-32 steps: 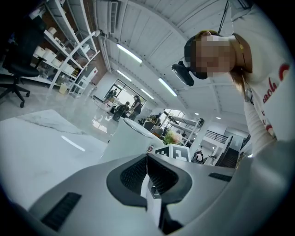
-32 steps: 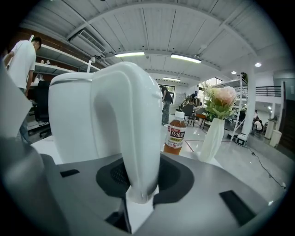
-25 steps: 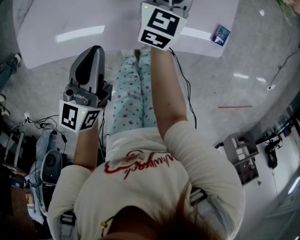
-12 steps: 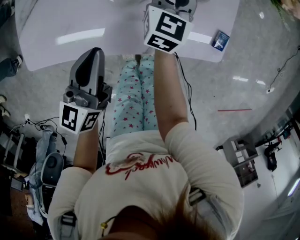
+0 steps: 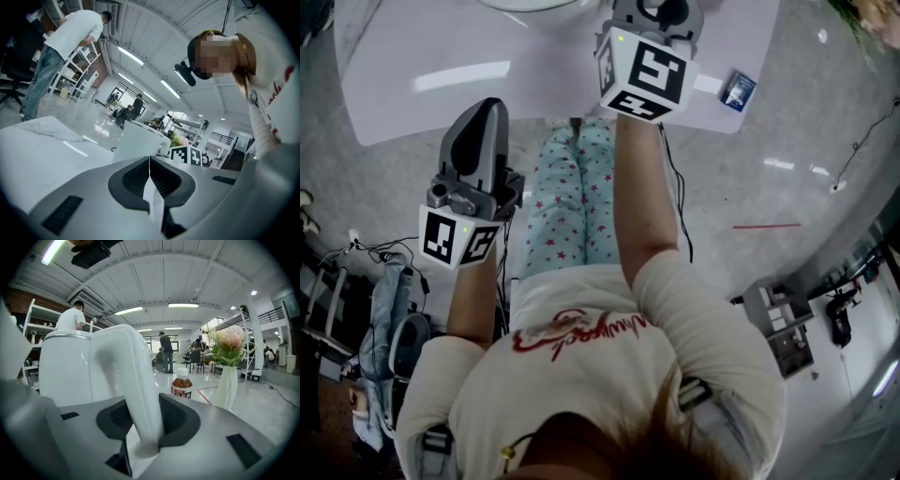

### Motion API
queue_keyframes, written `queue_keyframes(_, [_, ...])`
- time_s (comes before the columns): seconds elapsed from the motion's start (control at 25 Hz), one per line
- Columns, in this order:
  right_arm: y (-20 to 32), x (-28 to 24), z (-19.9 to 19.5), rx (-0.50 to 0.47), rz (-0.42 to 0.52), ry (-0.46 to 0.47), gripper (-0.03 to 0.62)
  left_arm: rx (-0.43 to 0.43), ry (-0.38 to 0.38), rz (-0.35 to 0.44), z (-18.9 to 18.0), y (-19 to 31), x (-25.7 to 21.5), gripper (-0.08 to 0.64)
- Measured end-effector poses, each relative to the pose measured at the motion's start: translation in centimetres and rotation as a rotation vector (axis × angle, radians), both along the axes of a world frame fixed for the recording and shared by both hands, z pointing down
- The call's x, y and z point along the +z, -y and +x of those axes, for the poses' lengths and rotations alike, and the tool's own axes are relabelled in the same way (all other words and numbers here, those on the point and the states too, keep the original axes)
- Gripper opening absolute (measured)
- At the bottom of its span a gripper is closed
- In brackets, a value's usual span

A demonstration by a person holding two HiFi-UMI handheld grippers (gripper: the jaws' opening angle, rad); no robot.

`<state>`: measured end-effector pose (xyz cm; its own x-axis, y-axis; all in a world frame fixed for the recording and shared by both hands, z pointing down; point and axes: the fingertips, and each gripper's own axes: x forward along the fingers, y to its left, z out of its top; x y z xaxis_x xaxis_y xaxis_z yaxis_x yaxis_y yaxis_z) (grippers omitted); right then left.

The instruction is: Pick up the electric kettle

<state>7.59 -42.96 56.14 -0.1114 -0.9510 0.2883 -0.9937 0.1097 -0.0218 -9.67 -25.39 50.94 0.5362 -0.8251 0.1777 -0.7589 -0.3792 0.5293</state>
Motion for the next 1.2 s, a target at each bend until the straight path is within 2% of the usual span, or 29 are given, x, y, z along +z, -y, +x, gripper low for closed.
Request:
queue_keyframes(0.24, [-0.5,-0.8,-0.9,-0.050,0.013,-0.023,0.137,-0.009,0.000,0.013,0.1,0.5,-0.3,0.012])
queue_keyframes(0.52, [-0.2,-4.1,-0.5,-0.044,0.046,0.063,0.141,-0.018,0.007,0.027,0.4,0.8,-1.9,0.012])
queue_keyframes(0.72, [0.4,-9.2,-0.6,-0.056,0.098,0.066,0.142,-0.019,0.011,0.060,0.5,1.0,-5.1,0.014])
queue_keyframes(0.96, [-0.4,-13.8,-0.1,-0.057,0.106,0.074,0.144,-0.012,0.018,0.101,1.6,0.7,-9.3,0.012])
queue_keyframes(1.2, [0.4,-13.8,0.1,-0.059,0.107,0.084,0.146,-0.018,0.036,0.105,1.2,1.3,-8.2,0.014])
